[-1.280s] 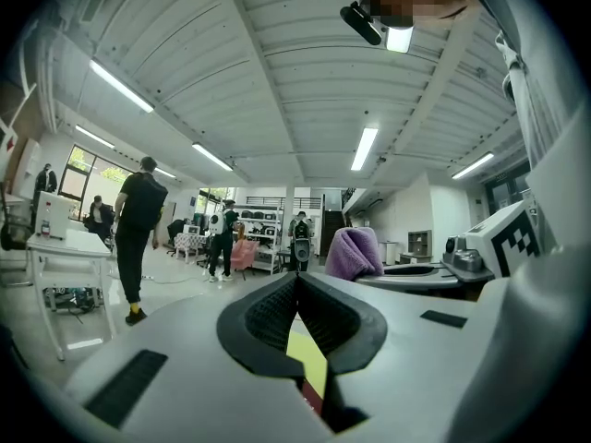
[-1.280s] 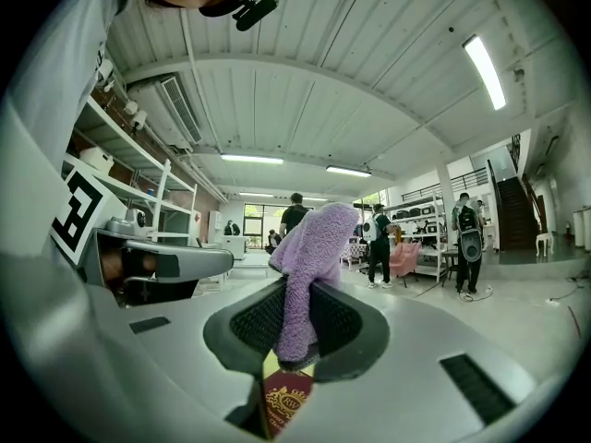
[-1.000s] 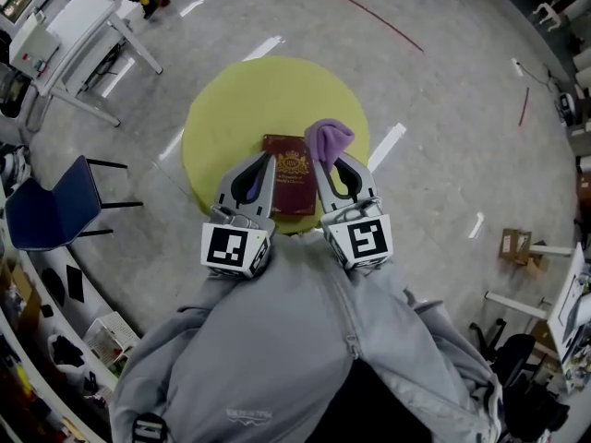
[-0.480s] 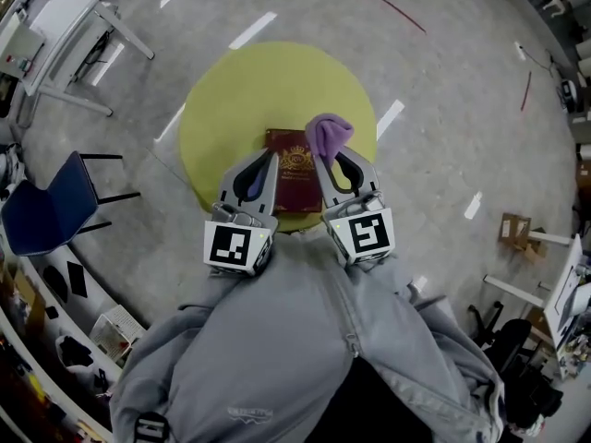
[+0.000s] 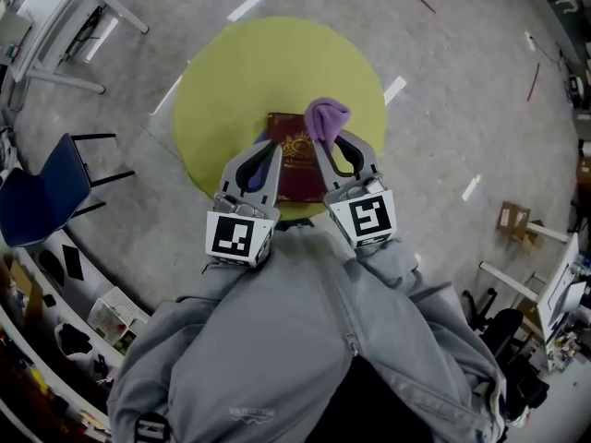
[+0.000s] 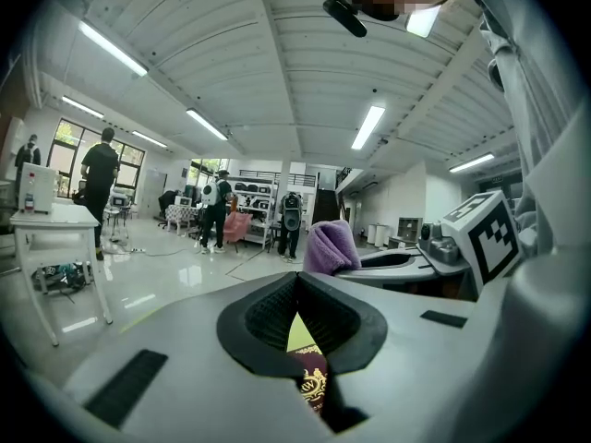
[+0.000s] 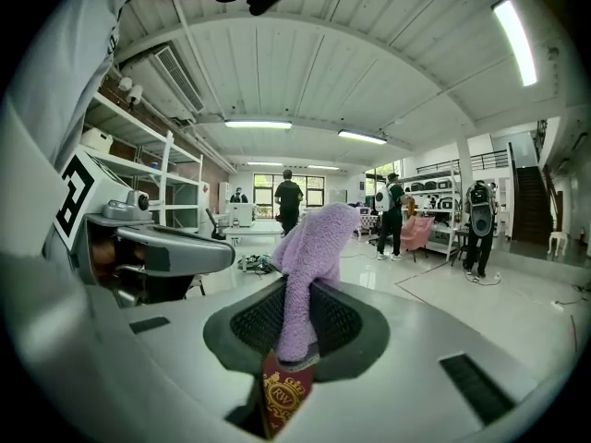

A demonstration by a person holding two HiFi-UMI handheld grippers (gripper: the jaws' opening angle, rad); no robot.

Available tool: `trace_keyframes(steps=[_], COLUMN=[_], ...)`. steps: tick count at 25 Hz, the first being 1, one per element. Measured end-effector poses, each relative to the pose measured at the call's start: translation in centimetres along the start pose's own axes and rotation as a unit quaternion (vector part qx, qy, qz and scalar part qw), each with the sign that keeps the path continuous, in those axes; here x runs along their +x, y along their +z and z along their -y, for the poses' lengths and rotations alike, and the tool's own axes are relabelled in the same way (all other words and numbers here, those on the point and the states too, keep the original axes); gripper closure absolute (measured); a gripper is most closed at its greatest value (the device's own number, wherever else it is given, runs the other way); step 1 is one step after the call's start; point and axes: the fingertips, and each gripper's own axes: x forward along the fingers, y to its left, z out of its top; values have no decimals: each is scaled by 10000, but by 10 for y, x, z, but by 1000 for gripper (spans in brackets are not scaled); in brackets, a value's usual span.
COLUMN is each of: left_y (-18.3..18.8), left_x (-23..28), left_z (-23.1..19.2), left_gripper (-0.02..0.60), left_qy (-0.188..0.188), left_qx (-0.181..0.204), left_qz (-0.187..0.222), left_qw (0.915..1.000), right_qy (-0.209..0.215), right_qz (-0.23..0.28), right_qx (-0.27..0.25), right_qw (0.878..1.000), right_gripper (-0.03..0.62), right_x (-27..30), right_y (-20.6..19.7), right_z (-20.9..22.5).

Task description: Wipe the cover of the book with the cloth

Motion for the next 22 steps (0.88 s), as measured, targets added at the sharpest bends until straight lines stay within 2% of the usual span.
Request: trace_keyframes(steps=[11,18,22], left_y=[-45,-72,-87], left_x=[15,17,16], left_z=[-20,-33,-37], left_gripper=[563,563,563], left_qy=[-112,-25,-12], left_qx=[-109,-227,-335], left_qz=[-266,-500,-675], left_qw=[9995,9985,9972], right_qy=[356,727,982], right_qz=[-252,-782,-1135], right_qx=[-352,-376,-686], right_qw=[9984,9936,9863], right_gripper=[519,519,519], right_x=[39,62,74], right_y=[-36,-59,-74], right_z=[-3,-8,-13])
